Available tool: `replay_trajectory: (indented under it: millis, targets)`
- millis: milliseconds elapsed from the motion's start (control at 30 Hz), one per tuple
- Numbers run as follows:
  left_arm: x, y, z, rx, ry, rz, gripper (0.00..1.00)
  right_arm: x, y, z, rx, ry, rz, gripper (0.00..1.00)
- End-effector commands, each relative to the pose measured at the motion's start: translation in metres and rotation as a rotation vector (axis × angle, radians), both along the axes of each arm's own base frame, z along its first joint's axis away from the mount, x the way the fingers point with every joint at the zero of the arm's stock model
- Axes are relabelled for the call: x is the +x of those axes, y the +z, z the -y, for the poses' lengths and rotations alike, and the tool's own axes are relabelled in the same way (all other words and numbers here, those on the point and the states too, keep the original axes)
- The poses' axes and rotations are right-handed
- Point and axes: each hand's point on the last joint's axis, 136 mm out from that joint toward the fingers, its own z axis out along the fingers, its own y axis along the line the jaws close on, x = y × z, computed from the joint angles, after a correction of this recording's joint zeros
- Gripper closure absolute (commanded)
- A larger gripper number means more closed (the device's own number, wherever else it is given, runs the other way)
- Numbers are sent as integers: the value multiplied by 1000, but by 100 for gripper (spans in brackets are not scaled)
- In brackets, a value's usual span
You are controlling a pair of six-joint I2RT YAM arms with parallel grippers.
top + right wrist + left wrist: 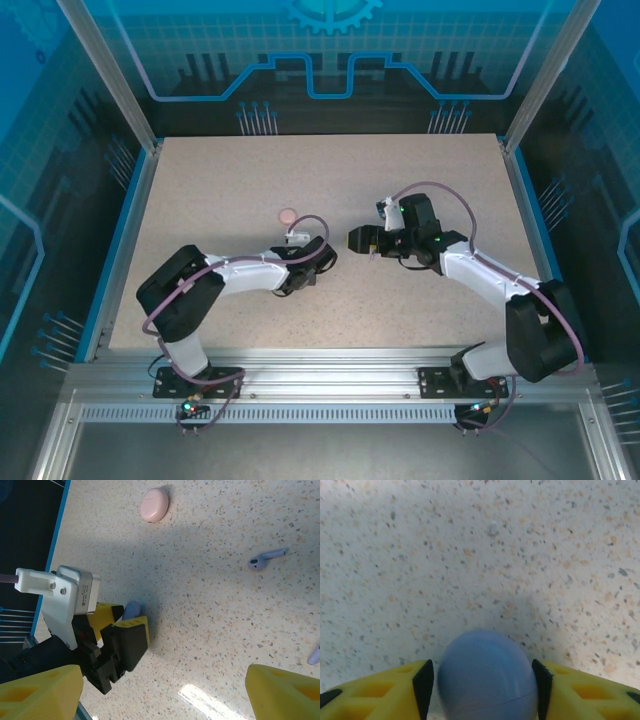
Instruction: Insert wireless bluetooth earbuds into charging case
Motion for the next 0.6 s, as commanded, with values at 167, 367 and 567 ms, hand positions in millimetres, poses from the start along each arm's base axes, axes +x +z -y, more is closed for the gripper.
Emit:
replay_trajectory:
  millis: [167,367,567]
  targets:
    - [-8,25,28,-202,6,-71,10,-3,4,17,-39,-73,-31,14]
    - [13,88,13,-478,99,14,1,-11,-10,27,-94,-133,-106,14]
    - [30,125,-29,-739,214,65,1,-24,-39,12,-204,-88,-186,15]
